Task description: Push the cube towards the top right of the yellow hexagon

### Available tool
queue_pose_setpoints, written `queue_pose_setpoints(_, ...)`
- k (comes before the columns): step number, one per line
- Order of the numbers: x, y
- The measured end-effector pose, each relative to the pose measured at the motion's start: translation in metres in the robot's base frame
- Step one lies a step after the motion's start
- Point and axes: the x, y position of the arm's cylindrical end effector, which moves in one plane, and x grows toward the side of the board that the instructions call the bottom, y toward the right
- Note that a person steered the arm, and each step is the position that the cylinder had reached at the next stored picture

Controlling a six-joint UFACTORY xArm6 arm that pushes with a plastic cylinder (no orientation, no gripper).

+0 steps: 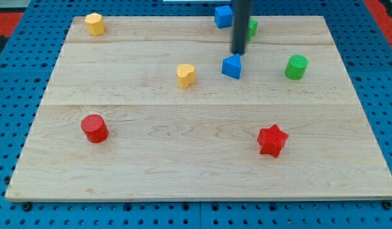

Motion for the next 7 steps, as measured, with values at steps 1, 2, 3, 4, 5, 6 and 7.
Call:
queue_pose_setpoints(1,-0.047,0.035)
queue_pose_setpoints(2,-0.035,0.045)
queue_pose_setpoints(3,-0.01,0.05)
queue_pose_setpoints(4,0.009,0.01)
queue_pose_setpoints(5,-0.009,-0.007)
queue_pose_setpoints(6,-0.017,0.009)
queue_pose_setpoints(7,-0.08,0.065)
